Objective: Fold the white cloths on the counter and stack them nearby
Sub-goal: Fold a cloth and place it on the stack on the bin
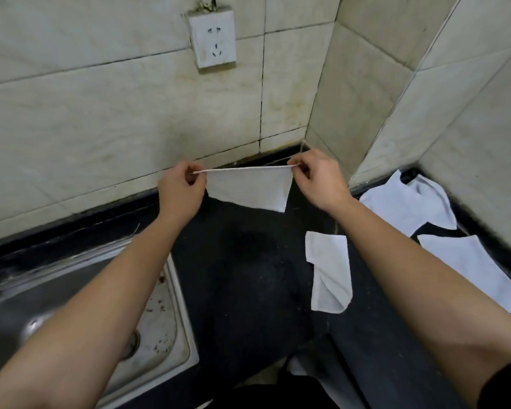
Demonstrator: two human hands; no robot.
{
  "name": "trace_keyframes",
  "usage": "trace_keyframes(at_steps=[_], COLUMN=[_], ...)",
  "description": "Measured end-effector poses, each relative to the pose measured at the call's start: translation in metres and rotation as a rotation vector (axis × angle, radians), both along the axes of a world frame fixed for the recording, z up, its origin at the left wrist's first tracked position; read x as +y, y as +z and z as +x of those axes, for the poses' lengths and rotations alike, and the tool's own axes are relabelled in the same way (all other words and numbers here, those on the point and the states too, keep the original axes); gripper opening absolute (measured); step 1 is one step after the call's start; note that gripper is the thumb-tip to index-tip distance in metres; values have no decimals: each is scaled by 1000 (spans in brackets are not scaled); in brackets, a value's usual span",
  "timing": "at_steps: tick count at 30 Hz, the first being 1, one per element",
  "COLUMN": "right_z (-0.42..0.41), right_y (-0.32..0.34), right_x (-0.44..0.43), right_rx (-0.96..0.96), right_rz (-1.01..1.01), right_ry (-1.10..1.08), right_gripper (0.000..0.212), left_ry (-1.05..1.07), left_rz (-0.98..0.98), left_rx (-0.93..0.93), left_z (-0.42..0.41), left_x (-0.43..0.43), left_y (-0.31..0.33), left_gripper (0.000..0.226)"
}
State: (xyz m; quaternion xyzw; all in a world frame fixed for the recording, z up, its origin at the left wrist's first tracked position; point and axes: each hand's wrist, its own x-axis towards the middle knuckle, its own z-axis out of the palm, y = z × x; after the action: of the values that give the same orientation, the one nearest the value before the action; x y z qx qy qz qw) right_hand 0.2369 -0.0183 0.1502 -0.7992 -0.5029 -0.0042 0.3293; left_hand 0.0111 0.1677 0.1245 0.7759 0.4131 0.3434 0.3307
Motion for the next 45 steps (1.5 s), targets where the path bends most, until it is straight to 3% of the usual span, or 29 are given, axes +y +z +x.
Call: trace_keyframes(at_steps=[3,6,12,15,19,22,26,31,35,45], right_z=[-14,-38,-97,-120,-124,-113,-93,-70,-57,-48], right_y=[-20,-62,-149,-171,-178,-179,-176,-185,-202,-223], right_x=[-21,-53,-116,-138,-145,-136,-110,-61,-36,-22], right_rx=[13,76,261,275,291,305,357,657,777,720], right_rz=[-37,-207,-750,-880,-880,-832,-643,-438,-351,-381], right_ry=[20,60,149,236,231,199,29,-260,-396,-444], right_gripper=[18,19,26,27,26,24,21,23,21,21], left_ry=[-88,-196,-424,-539,-599,-522,-265,115,287,336], left_rz=[140,190,59,25,47,-31,-192,-588,-748,-712], left_rx=[93,252,691,766,771,757,596,313,172,246], left_z=[-22,-54,-122,-144,-152,-145,-123,-80,-54,-37], left_x=[-23,-54,-133,-160,-168,-154,-123,-84,-65,-46], left_y=[-18,-61,-145,-164,-170,-171,-169,-172,-181,-203], left_gripper=[8,14,12,11,9,10,17,21,13,21])
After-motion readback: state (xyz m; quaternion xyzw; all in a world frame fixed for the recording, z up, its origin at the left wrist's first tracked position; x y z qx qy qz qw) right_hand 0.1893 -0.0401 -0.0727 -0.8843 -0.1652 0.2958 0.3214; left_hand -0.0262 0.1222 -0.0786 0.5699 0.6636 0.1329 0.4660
